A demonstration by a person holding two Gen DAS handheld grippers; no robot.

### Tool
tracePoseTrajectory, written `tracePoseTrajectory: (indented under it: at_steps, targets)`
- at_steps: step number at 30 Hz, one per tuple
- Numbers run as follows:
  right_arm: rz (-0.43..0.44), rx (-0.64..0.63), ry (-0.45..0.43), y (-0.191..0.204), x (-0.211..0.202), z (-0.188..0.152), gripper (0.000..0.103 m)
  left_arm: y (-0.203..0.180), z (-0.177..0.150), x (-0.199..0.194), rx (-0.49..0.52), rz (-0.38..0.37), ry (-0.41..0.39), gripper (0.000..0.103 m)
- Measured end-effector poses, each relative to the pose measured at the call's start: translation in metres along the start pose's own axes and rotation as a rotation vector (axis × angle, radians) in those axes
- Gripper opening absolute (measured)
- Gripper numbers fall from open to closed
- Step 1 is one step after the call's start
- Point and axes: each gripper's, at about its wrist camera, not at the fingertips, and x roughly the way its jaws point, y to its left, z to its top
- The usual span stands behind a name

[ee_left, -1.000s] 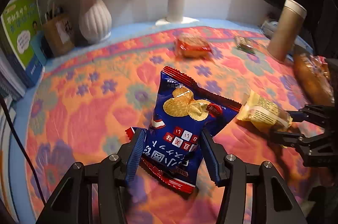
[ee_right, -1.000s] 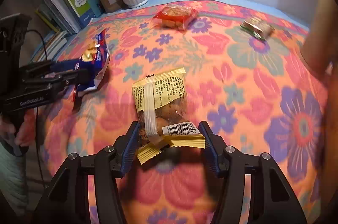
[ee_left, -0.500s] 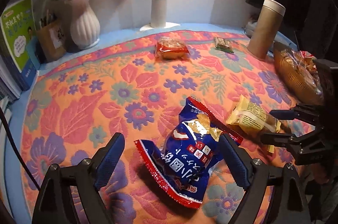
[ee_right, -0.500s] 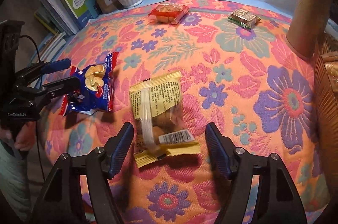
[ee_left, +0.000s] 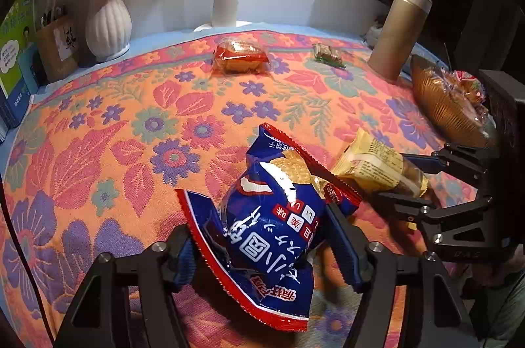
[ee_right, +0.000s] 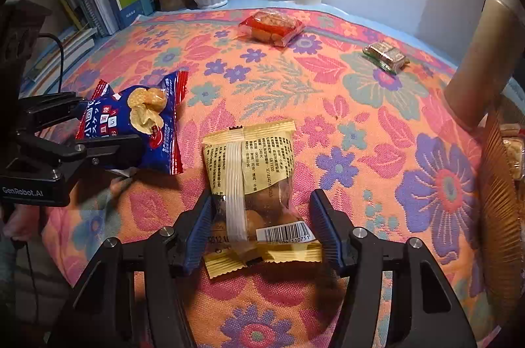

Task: Organize snacks
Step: 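Carry the yellow cake pack and blue chip bag to the amber plate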

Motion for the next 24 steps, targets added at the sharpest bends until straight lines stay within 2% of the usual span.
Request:
tracePoseTrajectory:
  at_steps: [3, 9, 13, 18, 24]
  targets:
    - [0.008, 0.001, 0.0, 0.002, -0.003, -0.001, 0.054, -0.005, -0.001, -0.008, 0.005, 0.004, -0.02, 0.055]
    - [0.009, 0.026, -0.067, -0.003, -0.03, 0.0, 0.054, -0.019, 0.007, -0.034, 0.007, -0.005, -0.091, 0.054]
    - [-0.02, 0.055, -0.125, -0.014, -0.056, 0.003, 0.054, -0.032, 0.023, -0.056, -0.007, -0.057, -0.154, 0.054]
    - [-0.072, 0.113, -0.22, -0.04, -0.099, 0.0, 0.054, -0.067, 0.052, -0.075, 0.028, -0.108, -0.222, 0.054]
    - [-0.142, 0.228, -0.323, -0.095, -0.149, -0.014, 0.054, -0.13, 0.087, -0.073, 0.102, -0.184, -0.248, 0.054]
